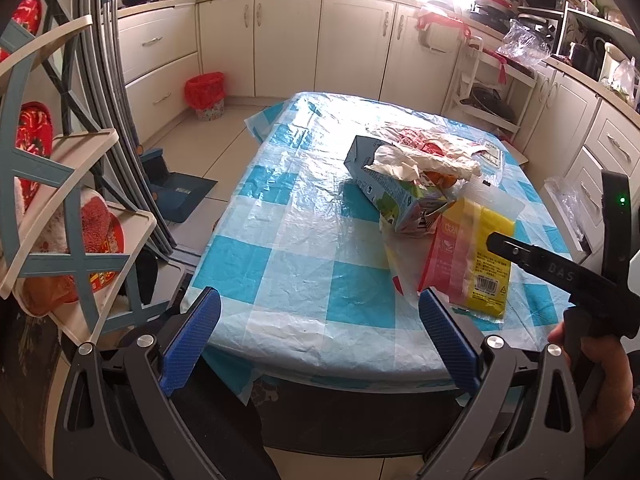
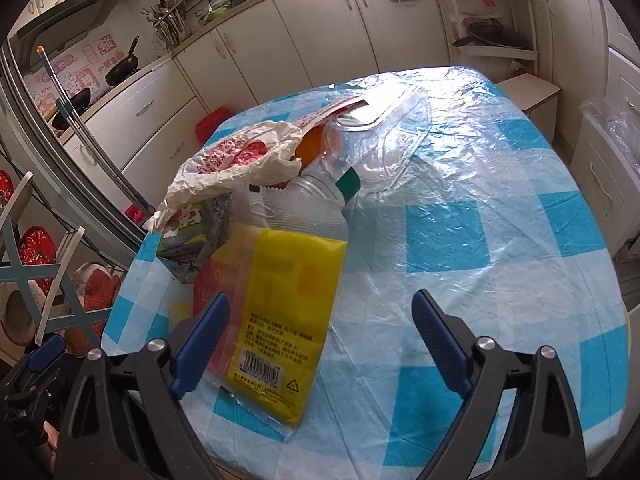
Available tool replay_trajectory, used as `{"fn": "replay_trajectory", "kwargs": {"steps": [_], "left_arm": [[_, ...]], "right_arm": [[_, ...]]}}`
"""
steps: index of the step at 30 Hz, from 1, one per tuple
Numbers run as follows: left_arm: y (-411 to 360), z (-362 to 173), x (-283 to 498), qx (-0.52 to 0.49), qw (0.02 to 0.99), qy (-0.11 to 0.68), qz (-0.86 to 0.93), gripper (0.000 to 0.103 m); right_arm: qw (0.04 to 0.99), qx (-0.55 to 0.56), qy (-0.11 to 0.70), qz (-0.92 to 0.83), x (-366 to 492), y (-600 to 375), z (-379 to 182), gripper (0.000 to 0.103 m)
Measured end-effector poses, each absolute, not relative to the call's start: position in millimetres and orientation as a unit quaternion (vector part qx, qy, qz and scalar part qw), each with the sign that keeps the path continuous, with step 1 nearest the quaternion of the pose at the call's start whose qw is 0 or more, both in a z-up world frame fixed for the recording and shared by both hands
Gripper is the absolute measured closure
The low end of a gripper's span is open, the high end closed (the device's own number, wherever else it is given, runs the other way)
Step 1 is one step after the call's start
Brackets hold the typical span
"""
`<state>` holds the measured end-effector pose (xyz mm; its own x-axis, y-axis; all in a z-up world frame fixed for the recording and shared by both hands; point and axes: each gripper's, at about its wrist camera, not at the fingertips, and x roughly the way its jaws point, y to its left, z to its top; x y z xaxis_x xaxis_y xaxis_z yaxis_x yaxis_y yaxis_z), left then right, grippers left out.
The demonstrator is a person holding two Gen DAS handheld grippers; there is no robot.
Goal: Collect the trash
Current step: 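Reach the right tool to the yellow snack bag and close on it, then lift the yellow bag with the right tool while the left tool grasps the green milk carton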
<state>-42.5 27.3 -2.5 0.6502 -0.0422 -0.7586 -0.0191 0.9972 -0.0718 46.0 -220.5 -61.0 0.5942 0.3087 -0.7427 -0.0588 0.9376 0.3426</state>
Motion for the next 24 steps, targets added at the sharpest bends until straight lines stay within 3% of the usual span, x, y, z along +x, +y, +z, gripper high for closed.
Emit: {"fn": "replay_trajectory", "kwargs": {"steps": [2, 5, 7, 10, 13, 24], "left_arm": [[28, -5, -41, -0.038, 0.906, 0.422, -0.005, 0.008], [28, -7, -38, -0.038, 0.904, 0.425, -0.005, 0.008], [27, -8, -36, -0.037, 0.904, 0.426, -0.004, 0.008], [23, -9, -34, -0.034, 0.904, 0.426, -0.005, 0.008], [18, -9, -31, -0.031, 0.905, 0.424, -0.007, 0.008], [-9, 1, -11, 0.008, 0.917, 0.398, -0.015, 0.008]], "right_arm": [[0.877, 0.147, 0.441, 0.12, 47, -218, -65, 0.028], [0.869, 0.167, 0.443, 0.142, 48, -221, -72, 0.054], [0.861, 0.188, 0.443, 0.162, 48, -226, -74, 0.08], [0.864, 0.196, 0.431, 0.171, 44, -232, -67, 0.093], [0.871, 0.202, 0.414, 0.17, 34, -239, -55, 0.099], [0.9, 0.22, 0.358, 0.114, -7, -293, -22, 0.1]]}}
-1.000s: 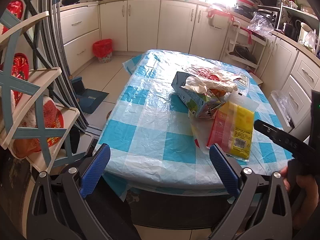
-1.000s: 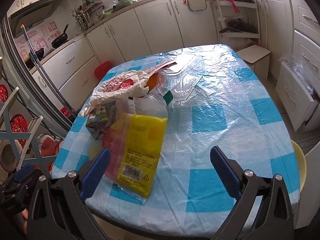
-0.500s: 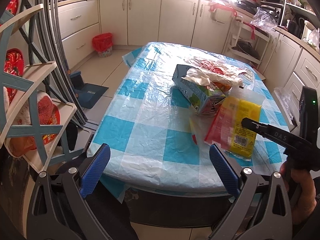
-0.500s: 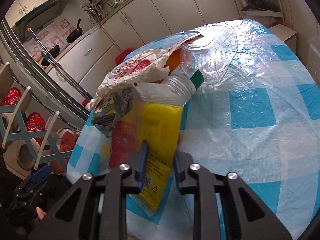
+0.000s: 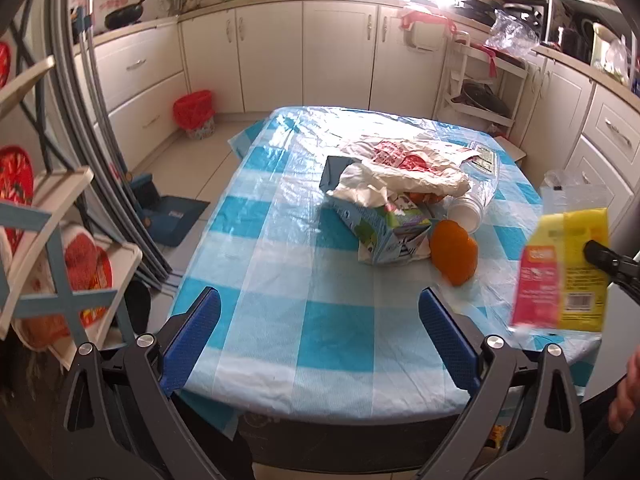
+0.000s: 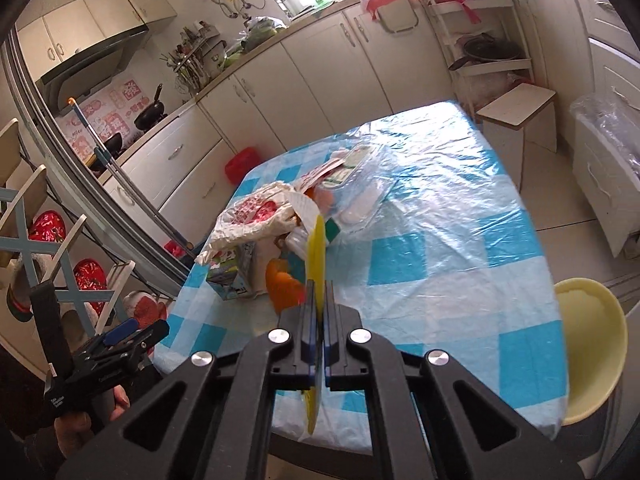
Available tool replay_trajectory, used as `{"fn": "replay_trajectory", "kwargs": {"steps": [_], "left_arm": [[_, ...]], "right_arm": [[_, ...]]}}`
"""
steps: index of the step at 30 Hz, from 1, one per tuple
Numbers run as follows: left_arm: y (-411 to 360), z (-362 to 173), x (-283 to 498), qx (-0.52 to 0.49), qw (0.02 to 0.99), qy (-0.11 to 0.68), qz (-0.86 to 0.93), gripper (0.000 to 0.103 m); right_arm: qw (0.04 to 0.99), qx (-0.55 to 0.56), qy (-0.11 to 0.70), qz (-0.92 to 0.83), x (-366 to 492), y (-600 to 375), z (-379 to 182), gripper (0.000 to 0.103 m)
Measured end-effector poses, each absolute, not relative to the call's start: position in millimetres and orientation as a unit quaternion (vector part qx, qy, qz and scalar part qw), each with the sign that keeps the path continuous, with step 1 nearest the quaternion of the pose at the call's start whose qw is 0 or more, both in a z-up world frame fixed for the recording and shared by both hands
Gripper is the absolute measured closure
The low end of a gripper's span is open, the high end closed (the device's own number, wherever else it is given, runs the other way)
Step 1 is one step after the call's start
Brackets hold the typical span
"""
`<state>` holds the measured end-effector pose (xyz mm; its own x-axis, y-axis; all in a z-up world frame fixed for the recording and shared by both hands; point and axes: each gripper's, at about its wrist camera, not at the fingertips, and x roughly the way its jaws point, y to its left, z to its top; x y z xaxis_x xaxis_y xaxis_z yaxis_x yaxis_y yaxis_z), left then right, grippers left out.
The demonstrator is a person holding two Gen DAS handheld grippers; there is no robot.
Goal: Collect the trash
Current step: 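Lift the yellow bag with the right tool while the left tool grasps the green milk carton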
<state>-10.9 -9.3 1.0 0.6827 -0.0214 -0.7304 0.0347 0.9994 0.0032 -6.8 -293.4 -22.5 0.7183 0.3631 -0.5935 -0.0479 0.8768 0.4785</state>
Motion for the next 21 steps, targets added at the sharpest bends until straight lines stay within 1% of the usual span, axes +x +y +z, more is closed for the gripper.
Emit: {"fn": "replay_trajectory", "kwargs": {"steps": [5, 9, 13, 21], "left_arm": [[-18, -5, 9, -0.005, 0.911, 0.412, -0.023, 0.008], [-27, -15, 27, -0.024, 0.907, 0.421, -0.023, 0.008], [-45, -21, 38, -0.01, 0.914, 0.406, -0.003, 0.008], [-71, -31, 61, 0.019, 0.921, 0.388, 0.037, 0.008]], "right_arm": [[0.905, 0.233, 0.343, 0.1, -7, -298, -22, 0.1], [0.901, 0.22, 0.36, 0.104, -2, -293, -28, 0.1], [0.889, 0.235, 0.379, 0.104, 1, -297, -42, 0.097], [0.88, 0.251, 0.388, 0.113, 1, -299, -52, 0.097]]}}
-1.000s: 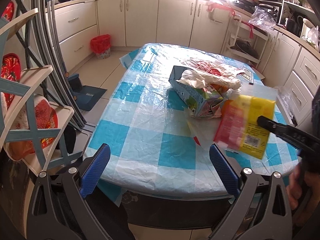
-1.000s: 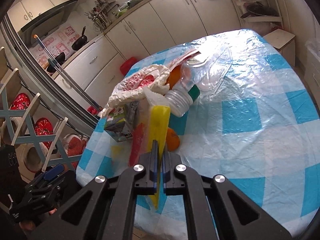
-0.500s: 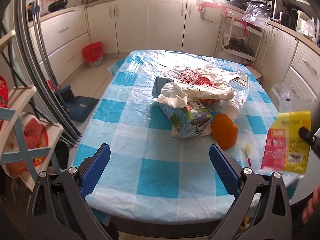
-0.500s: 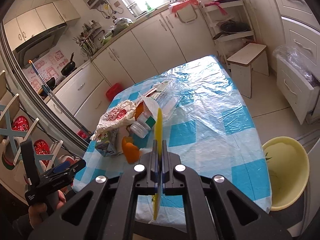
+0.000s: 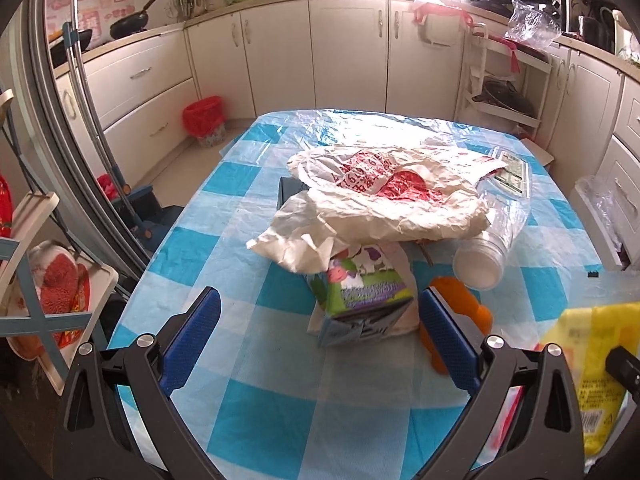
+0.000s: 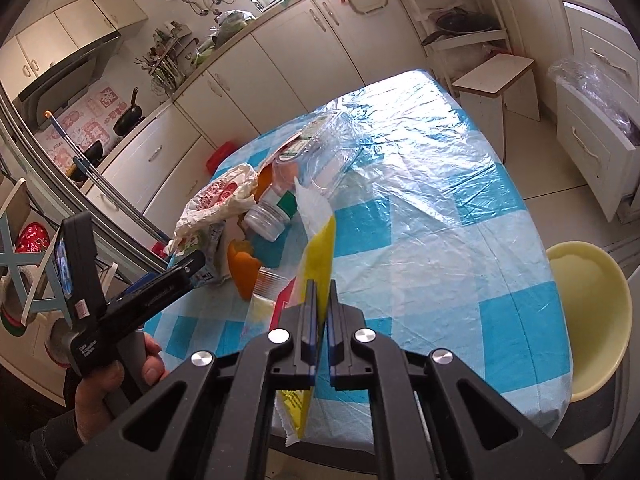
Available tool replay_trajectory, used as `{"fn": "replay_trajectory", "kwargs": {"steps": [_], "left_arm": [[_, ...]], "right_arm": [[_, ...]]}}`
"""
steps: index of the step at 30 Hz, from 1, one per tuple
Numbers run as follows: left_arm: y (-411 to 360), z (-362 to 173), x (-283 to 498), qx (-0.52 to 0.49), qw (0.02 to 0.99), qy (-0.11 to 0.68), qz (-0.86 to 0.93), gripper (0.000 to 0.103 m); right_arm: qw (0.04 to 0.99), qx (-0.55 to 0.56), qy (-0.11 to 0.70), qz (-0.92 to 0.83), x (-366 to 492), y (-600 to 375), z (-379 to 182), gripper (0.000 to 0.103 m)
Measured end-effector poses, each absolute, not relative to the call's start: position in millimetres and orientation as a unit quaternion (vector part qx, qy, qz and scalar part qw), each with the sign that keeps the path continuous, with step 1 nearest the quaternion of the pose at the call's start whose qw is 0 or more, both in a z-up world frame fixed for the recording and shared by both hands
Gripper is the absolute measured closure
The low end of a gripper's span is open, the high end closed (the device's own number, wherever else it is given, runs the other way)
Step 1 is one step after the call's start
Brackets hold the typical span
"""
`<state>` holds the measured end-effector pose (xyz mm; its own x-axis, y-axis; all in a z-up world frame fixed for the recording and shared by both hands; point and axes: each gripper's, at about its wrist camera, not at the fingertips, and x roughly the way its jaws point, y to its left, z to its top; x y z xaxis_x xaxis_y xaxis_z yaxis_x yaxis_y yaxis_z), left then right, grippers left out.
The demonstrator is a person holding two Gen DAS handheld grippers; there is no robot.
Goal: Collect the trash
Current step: 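Lift the yellow bag with the right tool while the left tool grasps the green milk carton, then carry the yellow bag and milk carton toward the yellow bucket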
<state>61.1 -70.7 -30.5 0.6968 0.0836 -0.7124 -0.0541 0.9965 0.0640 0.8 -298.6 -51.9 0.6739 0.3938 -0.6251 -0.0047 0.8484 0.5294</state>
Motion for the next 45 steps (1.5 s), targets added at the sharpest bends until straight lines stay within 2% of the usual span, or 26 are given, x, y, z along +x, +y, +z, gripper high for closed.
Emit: {"fn": "replay_trajectory", "kwargs": {"steps": [5, 6, 8, 10, 11, 26, 45], "left_arm": [[-73, -33, 74, 0.025, 0.92, 0.389, 0.038, 0.008], [-72, -34, 75, 0.02, 0.92, 0.39, 0.034, 0.012], [-63, -36, 78, 0.005, 0.916, 0.4, 0.019, 0.028], [-52, -39, 81, -0.015, 0.909, 0.416, 0.0, 0.054], [-46, -41, 82, -0.018, 0.906, 0.423, -0.005, 0.059], [26, -22, 32, 0.014, 0.907, 0.421, -0.013, 0.06], [26, 35, -29, -0.023, 0.925, 0.375, -0.061, 0.061]], "right_arm": [[0.877, 0.253, 0.39, 0.119, 2, -298, -54, 0.097], [0.877, 0.253, 0.39, 0.119, 2, -297, -54, 0.097], [0.877, 0.253, 0.39, 0.12, 2, -298, -54, 0.097], [0.877, 0.253, 0.39, 0.12, 2, -297, -54, 0.097], [0.877, 0.254, 0.39, 0.121, 2, -297, -54, 0.097], [0.886, 0.254, 0.372, 0.114, -4, -300, -46, 0.1], [0.913, 0.269, 0.299, 0.063, -25, -331, -18, 0.101]]}}
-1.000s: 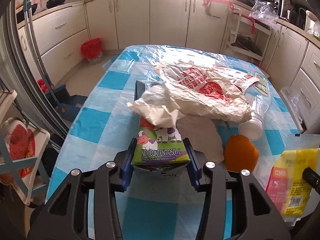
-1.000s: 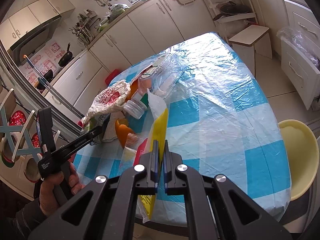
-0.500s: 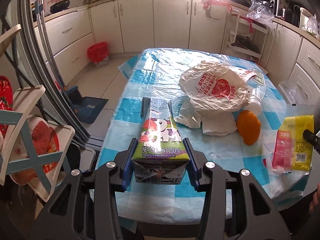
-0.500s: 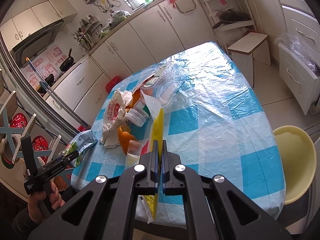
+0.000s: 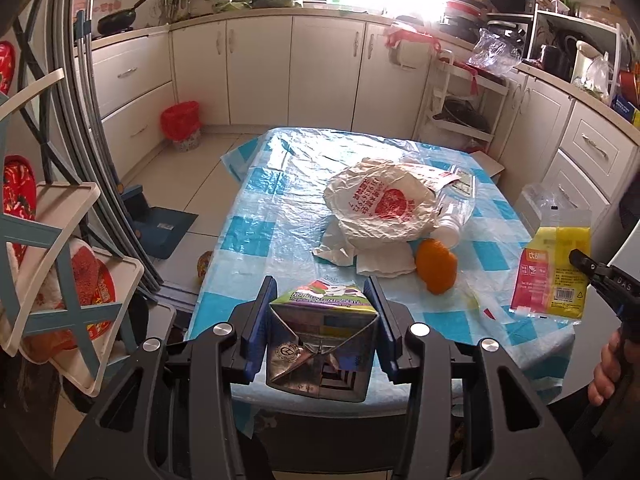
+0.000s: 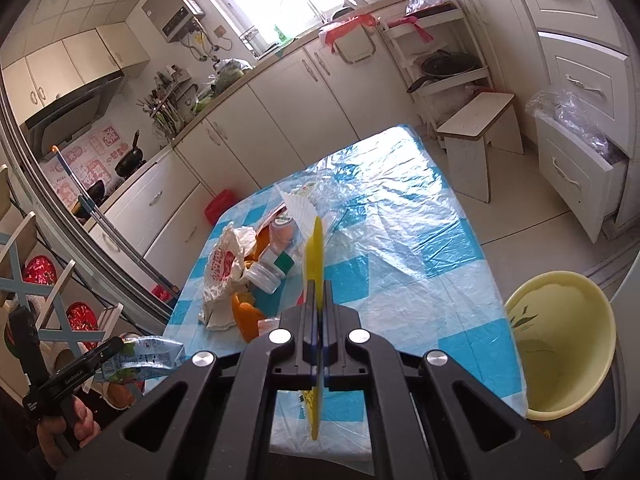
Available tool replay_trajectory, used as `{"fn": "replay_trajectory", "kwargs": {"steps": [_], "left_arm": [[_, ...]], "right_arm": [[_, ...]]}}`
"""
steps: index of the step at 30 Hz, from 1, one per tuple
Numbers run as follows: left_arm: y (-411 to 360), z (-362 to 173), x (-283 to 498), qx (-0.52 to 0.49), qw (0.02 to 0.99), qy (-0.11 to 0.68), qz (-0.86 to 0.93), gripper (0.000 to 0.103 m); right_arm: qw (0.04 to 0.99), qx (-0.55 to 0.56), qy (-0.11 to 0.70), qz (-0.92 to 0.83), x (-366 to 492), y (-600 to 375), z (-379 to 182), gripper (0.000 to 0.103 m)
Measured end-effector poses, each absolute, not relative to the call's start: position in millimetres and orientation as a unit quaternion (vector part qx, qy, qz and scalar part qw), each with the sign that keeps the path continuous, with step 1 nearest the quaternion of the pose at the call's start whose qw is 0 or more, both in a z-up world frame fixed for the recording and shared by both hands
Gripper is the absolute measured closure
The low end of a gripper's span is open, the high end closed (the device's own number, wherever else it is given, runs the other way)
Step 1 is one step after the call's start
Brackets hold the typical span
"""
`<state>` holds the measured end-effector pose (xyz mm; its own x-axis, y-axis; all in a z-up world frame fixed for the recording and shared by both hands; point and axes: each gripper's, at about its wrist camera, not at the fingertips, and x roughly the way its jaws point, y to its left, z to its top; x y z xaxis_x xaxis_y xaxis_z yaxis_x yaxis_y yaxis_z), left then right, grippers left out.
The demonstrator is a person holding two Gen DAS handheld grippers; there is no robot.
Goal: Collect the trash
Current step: 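Carry the yellow bag and milk carton toward the yellow bucket, then open the right tool over the bucket while the left tool drops the carton in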
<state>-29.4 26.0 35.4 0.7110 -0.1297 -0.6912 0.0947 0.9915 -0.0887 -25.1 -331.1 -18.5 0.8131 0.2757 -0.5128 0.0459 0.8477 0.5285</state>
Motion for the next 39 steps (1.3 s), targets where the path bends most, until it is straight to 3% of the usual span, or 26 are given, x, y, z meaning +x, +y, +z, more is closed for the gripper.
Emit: {"fn": "replay_trajectory", "kwargs": {"steps": [9, 17, 32, 33, 34, 36, 39], "left_arm": [[2, 60, -37, -0.042, 0.923, 0.364, -0.114, 0.061], [-52, 82, -40, -0.045, 0.917, 0.347, -0.191, 0.061], [-179, 73, -29, -0.036, 0.883, 0.357, -0.302, 0.061], [-186, 71, -28, -0.036, 0.88, 0.361, -0.306, 0.061], [-193, 68, -27, -0.035, 0.877, 0.364, -0.311, 0.061], [-205, 63, -25, -0.031, 0.872, 0.37, -0.318, 0.061], [-223, 55, -21, -0.026, 0.865, 0.379, -0.327, 0.061]], "right_arm": [[0.933, 0.26, 0.244, -0.04, -52, -375, 6, 0.101], [0.926, 0.223, 0.25, -0.173, -77, -413, 0, 0.101], [0.837, 0.216, 0.455, -0.214, -14, -460, -93, 0.1], [0.826, 0.223, 0.472, -0.212, -10, -464, -100, 0.096], [0.819, 0.229, 0.479, -0.217, -10, -467, -103, 0.077], [0.823, 0.238, 0.461, -0.231, -16, -473, -93, 0.057], [0.837, 0.253, 0.431, -0.222, -24, -480, -66, 0.055]]}}
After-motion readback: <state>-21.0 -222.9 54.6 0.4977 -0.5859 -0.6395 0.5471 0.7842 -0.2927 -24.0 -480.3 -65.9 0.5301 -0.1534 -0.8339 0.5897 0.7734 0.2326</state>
